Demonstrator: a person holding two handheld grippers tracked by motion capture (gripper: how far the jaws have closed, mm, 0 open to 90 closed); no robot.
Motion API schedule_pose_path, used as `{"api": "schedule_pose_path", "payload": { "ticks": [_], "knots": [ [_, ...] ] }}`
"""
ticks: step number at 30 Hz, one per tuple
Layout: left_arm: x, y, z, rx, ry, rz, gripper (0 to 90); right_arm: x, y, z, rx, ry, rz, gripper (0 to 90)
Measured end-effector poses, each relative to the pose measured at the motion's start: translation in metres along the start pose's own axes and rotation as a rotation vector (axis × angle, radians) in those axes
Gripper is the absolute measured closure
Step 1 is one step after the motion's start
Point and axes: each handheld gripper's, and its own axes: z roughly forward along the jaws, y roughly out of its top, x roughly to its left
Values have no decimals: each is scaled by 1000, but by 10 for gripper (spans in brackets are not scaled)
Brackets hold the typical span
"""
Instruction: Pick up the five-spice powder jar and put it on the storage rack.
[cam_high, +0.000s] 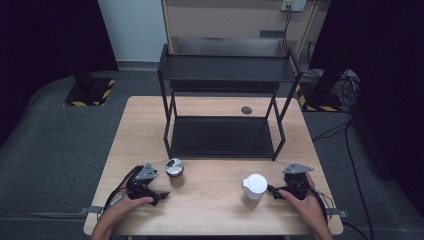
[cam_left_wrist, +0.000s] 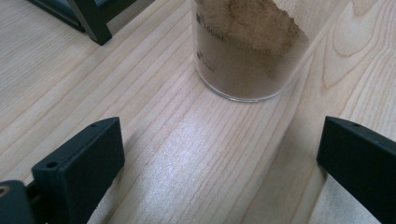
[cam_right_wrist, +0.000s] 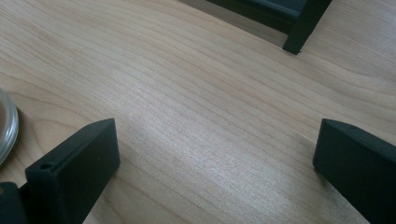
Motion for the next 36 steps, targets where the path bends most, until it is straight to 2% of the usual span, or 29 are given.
{"api": "schedule_pose_path", "payload": {
  "ticks": [13, 22, 31, 36],
  "knots": [
    [-4, -2, -2, -4, 14, -6, 15, 0, 0, 0, 0, 1, 4, 15],
    [-4, -6, -5, -26, 15, -16, 25, 0, 0, 0, -1, 1, 4, 15],
    [-8, 0, -7, -46, 23, 14, 25, 0, 0, 0, -1, 1, 5, 15],
    [-9, 3, -6, -59, 19, 17, 26, 0, 0, 0, -1, 1, 5, 15]
  ]
}}
